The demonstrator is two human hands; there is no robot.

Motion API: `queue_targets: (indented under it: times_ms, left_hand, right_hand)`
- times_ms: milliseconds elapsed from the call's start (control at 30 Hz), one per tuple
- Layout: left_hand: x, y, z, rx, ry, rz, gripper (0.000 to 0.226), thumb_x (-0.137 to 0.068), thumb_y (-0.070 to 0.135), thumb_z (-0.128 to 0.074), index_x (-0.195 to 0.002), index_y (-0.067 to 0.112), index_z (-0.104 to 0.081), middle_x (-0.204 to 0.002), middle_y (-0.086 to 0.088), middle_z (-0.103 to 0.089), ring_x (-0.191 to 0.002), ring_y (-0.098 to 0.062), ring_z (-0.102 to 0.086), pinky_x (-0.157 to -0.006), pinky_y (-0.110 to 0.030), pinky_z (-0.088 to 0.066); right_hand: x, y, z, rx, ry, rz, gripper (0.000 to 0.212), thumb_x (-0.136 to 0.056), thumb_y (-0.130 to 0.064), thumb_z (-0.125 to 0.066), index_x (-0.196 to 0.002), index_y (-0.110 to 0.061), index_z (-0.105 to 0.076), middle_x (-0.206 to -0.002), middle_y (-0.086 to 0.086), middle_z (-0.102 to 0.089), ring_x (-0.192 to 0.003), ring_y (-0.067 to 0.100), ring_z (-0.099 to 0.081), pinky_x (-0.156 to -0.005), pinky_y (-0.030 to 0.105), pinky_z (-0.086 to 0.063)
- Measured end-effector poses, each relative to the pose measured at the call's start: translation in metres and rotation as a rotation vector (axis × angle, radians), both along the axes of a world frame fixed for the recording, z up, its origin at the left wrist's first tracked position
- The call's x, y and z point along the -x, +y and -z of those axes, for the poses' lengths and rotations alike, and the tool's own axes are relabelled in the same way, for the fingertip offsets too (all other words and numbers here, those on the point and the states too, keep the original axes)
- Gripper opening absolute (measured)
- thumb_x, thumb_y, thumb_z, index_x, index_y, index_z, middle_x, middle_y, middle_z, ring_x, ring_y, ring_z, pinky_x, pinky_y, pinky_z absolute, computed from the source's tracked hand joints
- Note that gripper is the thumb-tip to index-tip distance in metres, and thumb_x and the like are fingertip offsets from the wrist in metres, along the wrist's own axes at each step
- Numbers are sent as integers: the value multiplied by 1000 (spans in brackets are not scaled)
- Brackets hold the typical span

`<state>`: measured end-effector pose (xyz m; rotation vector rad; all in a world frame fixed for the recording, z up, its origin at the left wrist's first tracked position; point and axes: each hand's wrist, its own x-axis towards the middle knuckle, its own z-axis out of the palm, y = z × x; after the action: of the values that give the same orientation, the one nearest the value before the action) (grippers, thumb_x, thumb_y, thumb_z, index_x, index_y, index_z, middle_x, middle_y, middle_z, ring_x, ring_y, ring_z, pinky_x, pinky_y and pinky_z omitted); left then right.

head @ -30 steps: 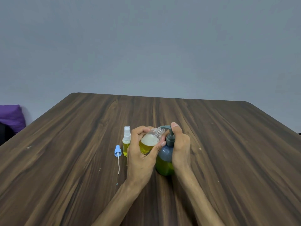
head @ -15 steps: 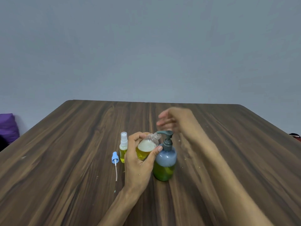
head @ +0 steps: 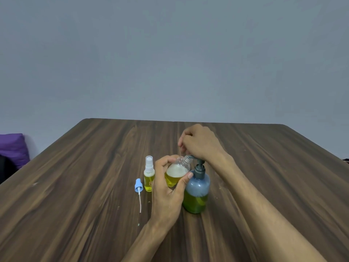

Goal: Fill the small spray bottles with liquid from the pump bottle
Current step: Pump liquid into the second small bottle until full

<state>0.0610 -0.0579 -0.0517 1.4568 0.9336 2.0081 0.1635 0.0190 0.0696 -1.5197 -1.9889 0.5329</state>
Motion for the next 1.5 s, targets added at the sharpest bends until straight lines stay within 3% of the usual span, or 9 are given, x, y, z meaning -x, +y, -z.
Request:
queue_targets:
  times_ms: [233,367,533,700,833,967,1100,1367,1500]
  left_hand:
    - [1,2,3,3,-3,-3,46,-85,17,-84,-118,36,-58,-120,0,-67,-116,-33,-69,-98,-38,-57]
    - [2,1,3,39,-32,-4,45,-81,22,-87,-112,39,-60,-116,3,-70,-113,-29,-71,-96,-34,-58]
    - [1,1,3,45,-72,-5,45,-79,16,-88,-109,36,-61,-113,2,-71,-111,-29,-71,-96,-35,-59]
    - [-1,3,2,76,-118,22,46,-77,16,-90,-107,35,-62,-114,-5,-73,-109,-30,-73,-96,-38,-60]
    - [-1,4,3,92,-173,28,46,-73,19,-93,-103,35,-63,-113,-6,-74,-108,-27,-73,-93,-30,-59]
    - [-1,5,5,116,-172,31,49,-72,20,-94,-108,25,-61,-113,-8,-75,-105,-27,-74,-91,-30,-60]
    - [0,4,5,118,-182,32,51,-72,12,-94,-109,14,-59,-111,-5,-76,-103,-24,-75,-89,-26,-59]
    - [1,3,3,110,-188,36,48,-71,6,-89,-107,9,-58,-109,-2,-78,-101,-17,-76,-88,-23,-59]
    - [1,4,4,111,-160,26,48,-73,-5,-89,-107,10,-58,-109,-1,-78,-100,-16,-77,-88,-23,-59]
  right_hand:
    - [3,-2,3,-31,-106,2,31,-79,-18,-48,-61,-27,-73,-68,-9,-75,-74,17,-73,-81,43,-61]
    - [4,-5,13,-62,-167,55,30,-80,-16,-51,-60,-20,-73,-66,-5,-70,-72,22,-67,-74,41,-59]
    - [6,0,7,-213,-186,67,27,-80,-12,-48,-53,-10,-44,-51,-2,-48,-53,22,-44,-52,33,-34]
    - [3,0,13,-171,-204,57,27,-78,-12,-47,-52,-13,-39,-51,-2,-46,-56,24,-42,-52,32,-31]
    - [5,2,6,-195,-189,53,31,-79,-12,-47,-50,-14,-37,-51,-5,-42,-53,20,-37,-52,31,-28]
    - [4,0,13,-167,-235,73,26,-78,-12,-47,-53,-12,-40,-53,-2,-47,-56,24,-40,-51,32,-28]
    - [4,-1,5,-241,-198,61,33,-82,-11,-48,-52,-15,-35,-49,-5,-39,-51,17,-33,-50,31,-26]
    - [5,-1,6,-289,-196,89,29,-79,-12,-47,-52,-14,-39,-51,-4,-44,-53,20,-38,-53,31,-32]
    - [6,-4,13,-244,-212,98,35,-84,-13,-49,-50,-16,-40,-52,-6,-45,-53,19,-41,-51,30,-27]
